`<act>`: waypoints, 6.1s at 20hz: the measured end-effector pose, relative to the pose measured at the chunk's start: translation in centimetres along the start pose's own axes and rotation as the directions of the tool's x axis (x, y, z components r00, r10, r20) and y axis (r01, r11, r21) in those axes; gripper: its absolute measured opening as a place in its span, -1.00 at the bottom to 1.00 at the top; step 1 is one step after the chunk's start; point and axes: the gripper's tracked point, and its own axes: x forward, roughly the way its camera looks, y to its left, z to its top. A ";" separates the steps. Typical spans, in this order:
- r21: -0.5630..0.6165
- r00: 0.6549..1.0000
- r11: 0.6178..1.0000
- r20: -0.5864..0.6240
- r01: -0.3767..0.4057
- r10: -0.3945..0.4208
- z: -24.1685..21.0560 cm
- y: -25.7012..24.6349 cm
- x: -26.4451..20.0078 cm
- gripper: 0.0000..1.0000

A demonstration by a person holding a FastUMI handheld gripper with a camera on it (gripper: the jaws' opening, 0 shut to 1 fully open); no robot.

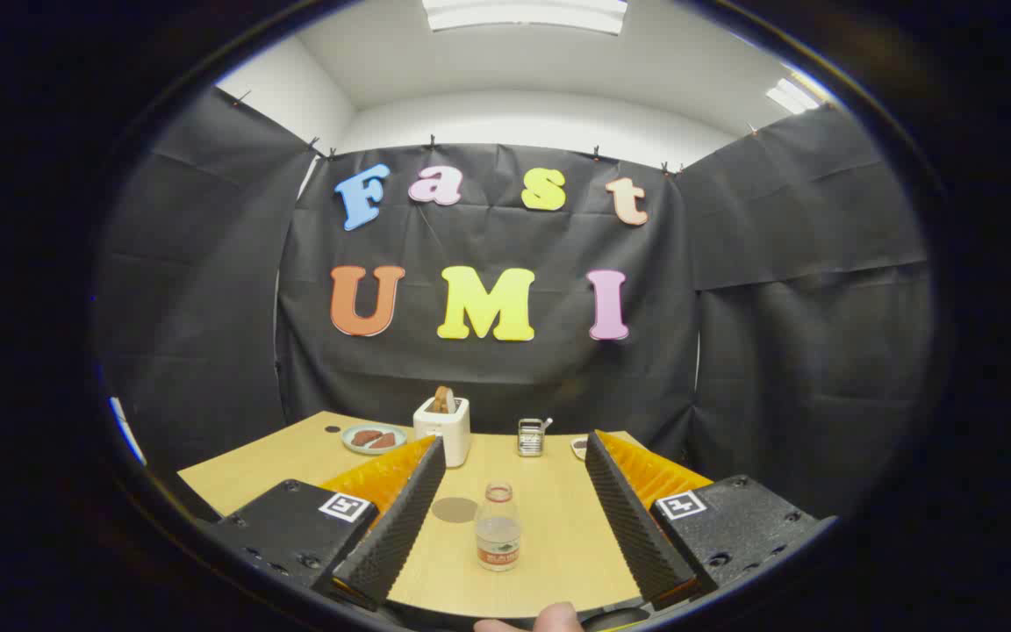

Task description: Take the bottle from table, then pour the juice into the cup, finally place the bottle on the coaster

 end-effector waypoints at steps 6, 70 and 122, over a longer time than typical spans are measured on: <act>-0.001 1.000 1.000 -0.001 -0.007 0.007 -0.1 0.5 -0.1 1.00; 0.061 0.963 0.996 -0.259 -0.067 0.081 -16.5 -0.5 3.8 1.00; -0.825 0.990 0.557 -0.137 -0.098 -0.029 -17.9 5.9 17.7 0.51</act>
